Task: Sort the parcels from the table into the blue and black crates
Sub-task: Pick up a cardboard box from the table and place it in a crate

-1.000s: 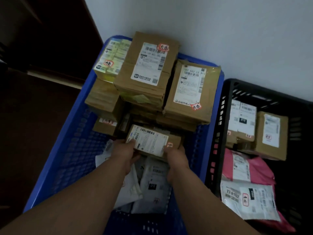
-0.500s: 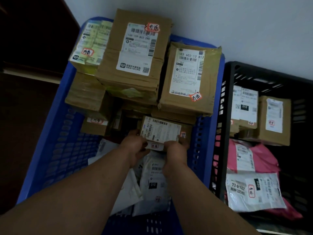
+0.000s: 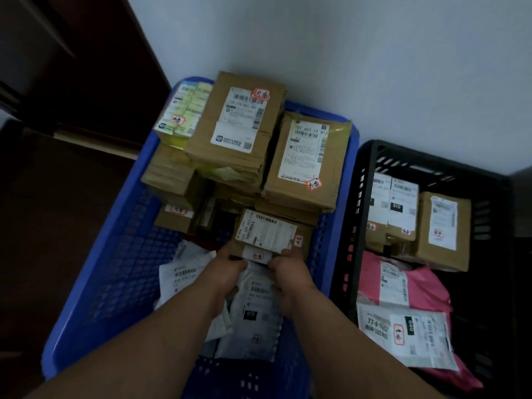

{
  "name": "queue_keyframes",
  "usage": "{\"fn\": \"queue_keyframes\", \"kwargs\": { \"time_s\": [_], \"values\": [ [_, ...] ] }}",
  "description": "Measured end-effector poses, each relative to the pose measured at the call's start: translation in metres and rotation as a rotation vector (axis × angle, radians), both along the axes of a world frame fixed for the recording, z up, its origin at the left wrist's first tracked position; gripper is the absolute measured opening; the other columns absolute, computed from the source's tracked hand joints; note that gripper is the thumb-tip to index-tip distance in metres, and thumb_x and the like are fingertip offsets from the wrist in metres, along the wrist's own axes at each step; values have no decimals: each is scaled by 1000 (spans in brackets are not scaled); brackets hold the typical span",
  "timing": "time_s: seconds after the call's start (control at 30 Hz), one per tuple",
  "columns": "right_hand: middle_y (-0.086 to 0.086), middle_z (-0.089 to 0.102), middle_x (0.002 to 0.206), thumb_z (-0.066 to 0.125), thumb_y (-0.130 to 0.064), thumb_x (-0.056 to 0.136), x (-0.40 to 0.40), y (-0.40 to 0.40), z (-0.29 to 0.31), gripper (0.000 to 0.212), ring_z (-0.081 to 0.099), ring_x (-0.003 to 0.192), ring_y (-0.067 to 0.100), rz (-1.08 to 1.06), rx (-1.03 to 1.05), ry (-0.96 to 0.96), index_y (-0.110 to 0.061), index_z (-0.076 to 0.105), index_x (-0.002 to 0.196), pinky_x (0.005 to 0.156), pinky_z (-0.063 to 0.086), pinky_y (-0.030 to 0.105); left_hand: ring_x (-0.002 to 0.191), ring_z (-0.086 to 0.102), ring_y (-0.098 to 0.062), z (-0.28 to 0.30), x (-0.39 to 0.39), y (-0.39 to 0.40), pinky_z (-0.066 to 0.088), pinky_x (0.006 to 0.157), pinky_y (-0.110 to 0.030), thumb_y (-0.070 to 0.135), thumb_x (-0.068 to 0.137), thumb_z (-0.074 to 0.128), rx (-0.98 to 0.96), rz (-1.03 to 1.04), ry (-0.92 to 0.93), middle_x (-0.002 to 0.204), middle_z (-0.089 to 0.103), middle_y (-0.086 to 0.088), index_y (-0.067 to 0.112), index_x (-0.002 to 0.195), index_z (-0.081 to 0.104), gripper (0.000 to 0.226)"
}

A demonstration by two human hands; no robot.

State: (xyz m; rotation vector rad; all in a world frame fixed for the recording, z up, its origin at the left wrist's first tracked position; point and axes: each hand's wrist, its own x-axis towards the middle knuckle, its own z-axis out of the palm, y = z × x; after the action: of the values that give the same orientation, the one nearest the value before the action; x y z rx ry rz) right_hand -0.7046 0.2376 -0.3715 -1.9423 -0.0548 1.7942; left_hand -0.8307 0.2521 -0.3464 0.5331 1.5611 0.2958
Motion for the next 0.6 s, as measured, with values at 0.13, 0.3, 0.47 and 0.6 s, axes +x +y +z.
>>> {"fn": "queue_keyframes", "kwargs": {
  "time_s": [0.13,0.3,0.47,0.6],
  "values": [
    [10,64,100,47,-2,92,8,-14,30,39,60,75,19,81,34,21,-17,53,128,52,46,24,87,56,-13,31,13,-27,49,70,-27,13,98,49,1,119,6,93,57,7,48,84,42,39],
    [15,65,106,52,-4,92,26,-30,76,31,67,85,27,144,114,6,-11,55,122,70,60,39,85,55,-15,67,29,-58,50,71,-29,15,97,51,21,201,9,93,58,0,40,83,48,28],
    [4,59,93,53,-4,91,55,-68,120,21,57,74,14,64,183,-93,-19,54,106,54,47,24,95,57,-21,100,43,-83,52,79,-35,17,98,51,54,189,1,108,58,-9,22,123,50,26],
    [10,51,126,55,-13,93,67,-115,142,49,52,109,26,-32,176,-129,-21,40,139,86,48,39,88,55,-19,120,53,-109,50,85,-38,18,99,50,96,97,-26,99,56,-6,20,127,48,28]
  ]
}}
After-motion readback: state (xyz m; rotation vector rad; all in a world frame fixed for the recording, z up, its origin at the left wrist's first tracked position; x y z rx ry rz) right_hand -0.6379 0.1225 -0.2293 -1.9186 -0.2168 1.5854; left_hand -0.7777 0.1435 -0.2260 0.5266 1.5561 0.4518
